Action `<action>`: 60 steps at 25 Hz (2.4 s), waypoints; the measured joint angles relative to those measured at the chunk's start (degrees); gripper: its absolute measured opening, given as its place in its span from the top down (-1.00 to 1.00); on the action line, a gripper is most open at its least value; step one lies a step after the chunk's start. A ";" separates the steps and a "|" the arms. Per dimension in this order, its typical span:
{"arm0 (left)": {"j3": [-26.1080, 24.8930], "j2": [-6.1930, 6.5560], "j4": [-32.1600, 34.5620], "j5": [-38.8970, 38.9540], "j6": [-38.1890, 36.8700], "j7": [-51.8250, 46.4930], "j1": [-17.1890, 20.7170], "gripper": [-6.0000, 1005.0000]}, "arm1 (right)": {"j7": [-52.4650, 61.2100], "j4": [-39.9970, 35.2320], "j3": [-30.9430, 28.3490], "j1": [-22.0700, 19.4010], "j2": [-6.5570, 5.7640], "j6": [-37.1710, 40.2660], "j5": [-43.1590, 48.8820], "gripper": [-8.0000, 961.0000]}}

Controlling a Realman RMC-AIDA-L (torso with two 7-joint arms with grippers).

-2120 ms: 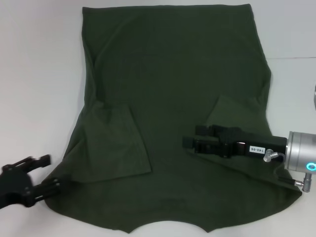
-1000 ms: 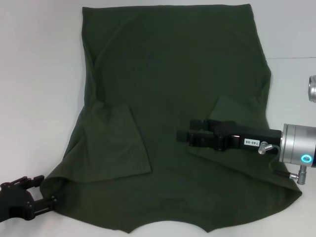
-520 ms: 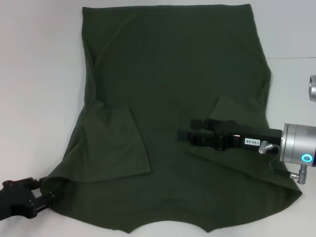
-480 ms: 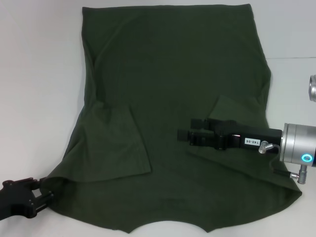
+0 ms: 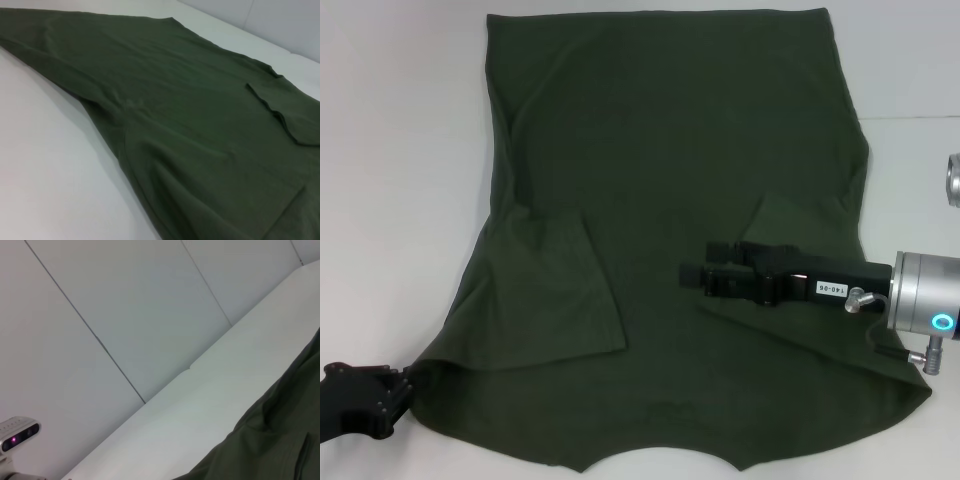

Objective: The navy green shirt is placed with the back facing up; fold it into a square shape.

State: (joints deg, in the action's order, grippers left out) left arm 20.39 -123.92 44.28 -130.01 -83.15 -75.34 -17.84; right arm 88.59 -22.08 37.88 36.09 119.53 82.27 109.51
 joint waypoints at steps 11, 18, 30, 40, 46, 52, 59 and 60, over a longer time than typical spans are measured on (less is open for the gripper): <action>-0.38 0.00 1.13 0.88 -3.61 0.02 -0.01 0.96 | 2.07 -0.62 0.15 -0.73 -0.12 -0.19 0.17 -0.93; -0.43 -0.09 1.98 1.44 -6.13 0.21 -0.08 0.96 | 20.03 -6.76 1.39 -2.93 -2.13 1.26 6.82 -0.93; -0.44 -0.27 1.81 2.06 -5.72 0.35 -0.18 0.96 | 36.01 -14.42 0.59 -12.25 -6.73 8.59 10.10 -0.93; -0.09 -0.27 1.60 2.23 -6.20 0.26 -0.29 0.96 | 38.85 -14.99 -4.30 -18.02 -9.11 10.76 12.68 -0.93; -0.02 -0.27 1.51 2.23 -6.19 0.30 -0.64 0.96 | 38.94 -15.12 -7.35 -18.74 -9.13 11.72 15.71 -0.93; 0.02 -0.27 1.50 2.23 -6.23 0.37 -0.71 0.96 | 38.95 -14.83 -7.56 -18.74 -8.78 10.14 17.07 -0.93; 0.01 -0.27 1.49 2.23 -6.18 0.46 -0.79 0.96 | 38.90 -14.42 -7.53 -17.73 -8.08 8.26 17.67 -0.93; 0.01 -0.27 1.45 2.23 -6.17 0.46 -0.80 0.96 | 38.89 -14.41 -7.44 -17.59 -7.95 8.08 17.67 -0.93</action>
State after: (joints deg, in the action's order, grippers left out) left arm 20.40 -124.19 45.74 -127.79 -89.32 -74.88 -18.64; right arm 127.49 -36.49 30.44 18.50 111.57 90.36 127.18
